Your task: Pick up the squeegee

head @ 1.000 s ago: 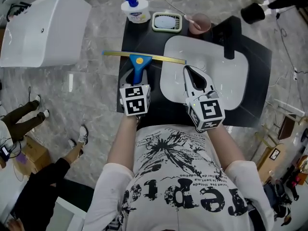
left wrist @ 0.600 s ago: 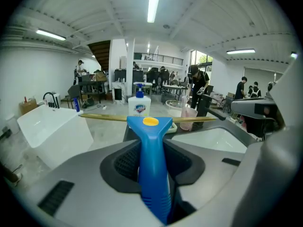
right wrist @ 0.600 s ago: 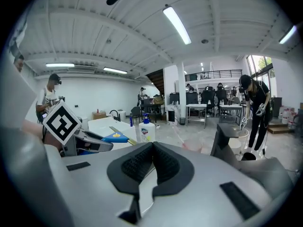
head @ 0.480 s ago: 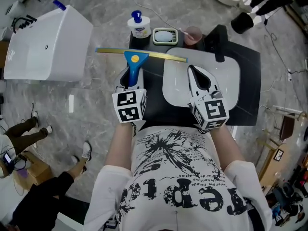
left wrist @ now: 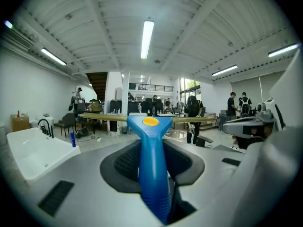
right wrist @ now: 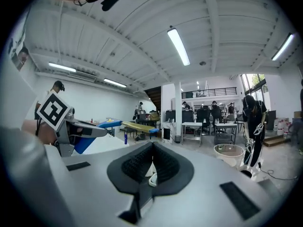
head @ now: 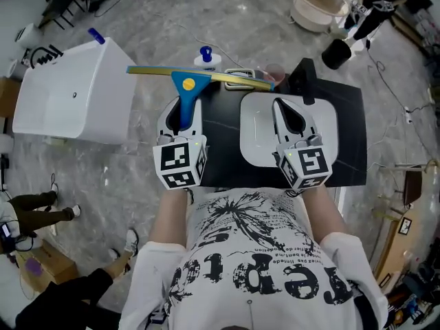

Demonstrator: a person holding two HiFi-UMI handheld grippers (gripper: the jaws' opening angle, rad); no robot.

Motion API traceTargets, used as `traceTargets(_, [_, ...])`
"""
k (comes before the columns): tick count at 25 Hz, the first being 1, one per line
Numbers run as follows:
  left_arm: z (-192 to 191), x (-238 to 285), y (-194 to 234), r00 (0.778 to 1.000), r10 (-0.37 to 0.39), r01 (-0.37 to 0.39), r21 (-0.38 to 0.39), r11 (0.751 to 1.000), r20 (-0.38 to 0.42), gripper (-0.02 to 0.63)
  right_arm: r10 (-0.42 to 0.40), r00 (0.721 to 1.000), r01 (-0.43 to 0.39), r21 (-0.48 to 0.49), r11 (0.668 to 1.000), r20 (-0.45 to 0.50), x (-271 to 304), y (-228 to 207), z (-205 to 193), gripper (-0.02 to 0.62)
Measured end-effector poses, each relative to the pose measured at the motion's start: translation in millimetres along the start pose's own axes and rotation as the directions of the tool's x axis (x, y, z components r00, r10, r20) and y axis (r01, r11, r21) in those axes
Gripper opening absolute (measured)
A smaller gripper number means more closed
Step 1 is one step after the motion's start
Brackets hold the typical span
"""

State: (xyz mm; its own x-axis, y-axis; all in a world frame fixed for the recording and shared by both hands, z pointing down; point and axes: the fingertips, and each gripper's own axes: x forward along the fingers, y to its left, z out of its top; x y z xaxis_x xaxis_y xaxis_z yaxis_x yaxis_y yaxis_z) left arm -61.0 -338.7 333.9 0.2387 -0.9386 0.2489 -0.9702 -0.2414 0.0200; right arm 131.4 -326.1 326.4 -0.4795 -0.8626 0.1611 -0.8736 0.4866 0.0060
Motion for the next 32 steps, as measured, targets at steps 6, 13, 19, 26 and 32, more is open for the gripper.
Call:
traceTargets(6, [54.1, -22.3, 7.5, 0.989, -0.014, 0.012, 0.013, 1.000, 0.146, 0.138, -0.061, 0.993, 0.065, -0.031, 0.997, 0.101, -10.8, 6.8, 34.7, 0.014])
traceTargets(13, [68.9, -31.5, 0.7, 0.978, -0.053, 0.048, 0.029, 0.998, 0.200, 0.138, -0.043, 0.991, 0.050, -0.055, 0.997, 0.125, -16.4, 11.8, 48.1, 0.014])
traceTargets(19, [63.3, -33.6, -1.8, 0.977, -0.066, 0.060, 0.033, 0.998, 0.202, 0.138, -0.025, 0.991, 0.032, -0.055, 0.998, 0.129, -18.0, 15.9, 44.5, 0.012])
traceTargets(26, [57.5, -35.2, -1.3, 0.980, -0.067, 0.058, 0.052, 0.997, 0.188, 0.138, 0.003, 0.990, 0.004, -0.052, 0.999, 0.138, -20.2, 23.9, 46.7, 0.012])
traceTargets(32, [55.8, -39.8, -1.3, 0.980, -0.067, 0.058, 0.054, 0.997, 0.185, 0.138, 0.013, 0.991, -0.009, -0.036, 0.999, 0.130, -22.1, 31.1, 45.7, 0.012])
